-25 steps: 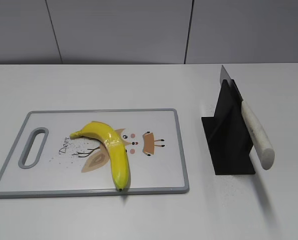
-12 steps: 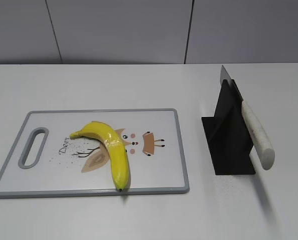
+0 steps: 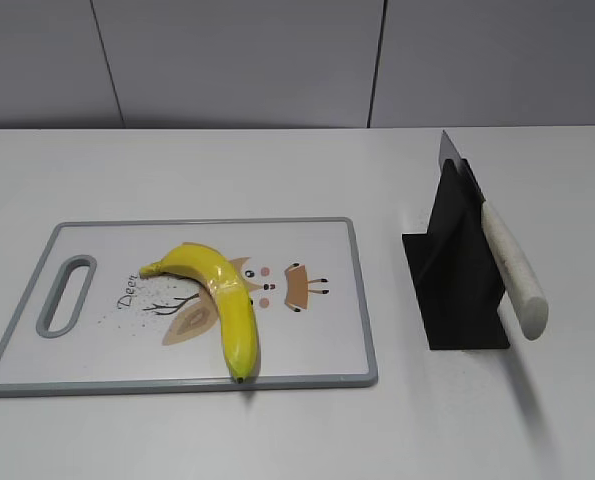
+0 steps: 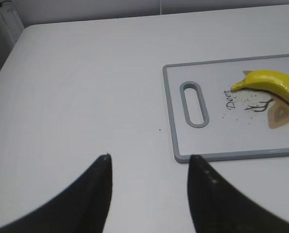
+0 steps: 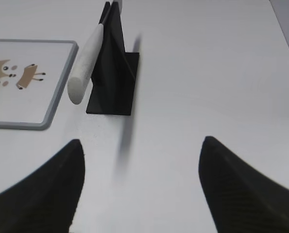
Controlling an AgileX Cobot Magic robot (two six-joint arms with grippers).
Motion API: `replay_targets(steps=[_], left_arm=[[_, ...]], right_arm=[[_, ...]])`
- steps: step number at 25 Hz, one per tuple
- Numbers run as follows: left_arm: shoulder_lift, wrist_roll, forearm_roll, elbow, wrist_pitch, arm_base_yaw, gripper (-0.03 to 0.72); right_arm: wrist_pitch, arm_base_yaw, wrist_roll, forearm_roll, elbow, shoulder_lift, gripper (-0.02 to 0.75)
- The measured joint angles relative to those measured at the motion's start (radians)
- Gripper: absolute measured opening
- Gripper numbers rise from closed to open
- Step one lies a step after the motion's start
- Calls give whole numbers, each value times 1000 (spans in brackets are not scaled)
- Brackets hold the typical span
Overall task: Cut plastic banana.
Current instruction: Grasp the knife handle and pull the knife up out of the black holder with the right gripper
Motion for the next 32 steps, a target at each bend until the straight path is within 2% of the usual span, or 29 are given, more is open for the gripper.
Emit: replay_targets(steps=[4, 10, 18, 21, 24, 27, 29, 32], left_arm=[[0, 0, 1, 0, 0, 0, 500], [0, 0, 1, 0, 0, 0, 611], [0, 0, 1, 0, 0, 0, 614], [0, 0, 1, 0, 0, 0, 607], [0, 0, 1, 0, 0, 0, 595], [0, 0, 1, 0, 0, 0, 591], [0, 0, 1, 0, 0, 0, 591], [0, 0, 1, 0, 0, 0, 589]], right_arm=[[2, 0, 0, 5, -52, 164, 581], [31, 0, 1, 11, -210, 484, 581], [138, 24, 0, 6, -421, 852, 581], [129, 131, 35, -53, -479, 935, 581], [146, 307, 137, -173, -549, 1041, 581], [156, 430, 224, -229, -621, 1141, 581], [156, 474, 279, -223, -663, 1214, 581], [155, 484, 337, -207, -703, 1293, 581]])
